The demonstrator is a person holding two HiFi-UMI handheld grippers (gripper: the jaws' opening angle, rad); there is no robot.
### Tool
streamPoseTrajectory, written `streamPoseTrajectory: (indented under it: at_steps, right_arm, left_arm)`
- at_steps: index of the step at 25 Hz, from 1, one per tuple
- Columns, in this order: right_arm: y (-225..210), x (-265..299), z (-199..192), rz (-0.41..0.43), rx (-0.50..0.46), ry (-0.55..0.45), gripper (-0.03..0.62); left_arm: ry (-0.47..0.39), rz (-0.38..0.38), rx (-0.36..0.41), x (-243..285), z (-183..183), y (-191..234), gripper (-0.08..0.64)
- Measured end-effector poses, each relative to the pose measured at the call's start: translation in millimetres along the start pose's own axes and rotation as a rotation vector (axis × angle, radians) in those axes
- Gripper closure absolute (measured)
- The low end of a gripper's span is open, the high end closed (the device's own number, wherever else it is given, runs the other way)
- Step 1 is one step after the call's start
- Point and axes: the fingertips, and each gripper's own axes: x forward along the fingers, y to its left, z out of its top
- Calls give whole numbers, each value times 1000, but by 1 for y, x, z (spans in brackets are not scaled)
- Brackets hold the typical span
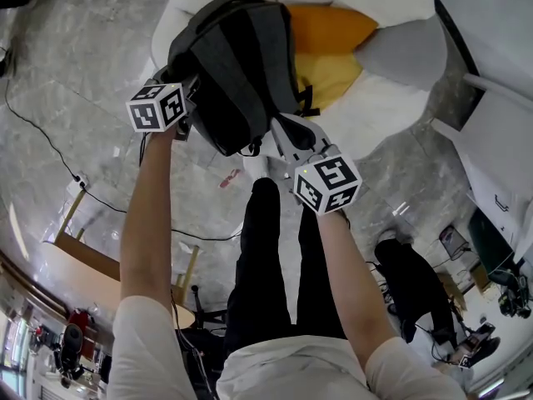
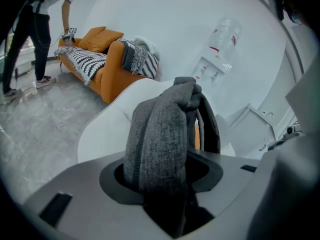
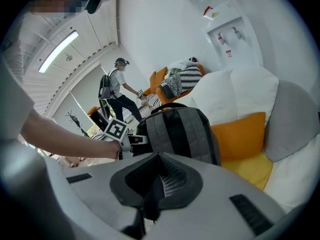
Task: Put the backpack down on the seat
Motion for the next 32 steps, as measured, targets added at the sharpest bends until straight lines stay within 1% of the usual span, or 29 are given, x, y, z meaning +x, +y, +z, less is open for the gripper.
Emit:
streamPoseTrajectory:
  at_steps: [2,4,9,16,21,27,32]
  right_arm:
    - [0,-1,0,-2,-2,3,569]
    - [0,-2,1,-4,-5,5,569]
    - [2,-10,4,-4,-20,5,569]
    - [9,-24,8,13,-25,-1,569]
    - [14,-38,11,19,-43,-5,569]
    - [24,-67,19,32,-82,-1,569]
    - [25,-94,32,47,-85,-18,569]
  left_arm:
    - [-9,14,-4,-3,0,2,325]
    - [-12,37,-1,-6,-1,5,278]
    - [6,72,27,-14,-6,5,240]
    - [-13,138,13,-35,-5,8,221]
    - [-20,181,31,-54,-2,5,216]
    - [-20,193,43,-86,0,-20,218]
    - [-50,200,41,-110,12,-49,225]
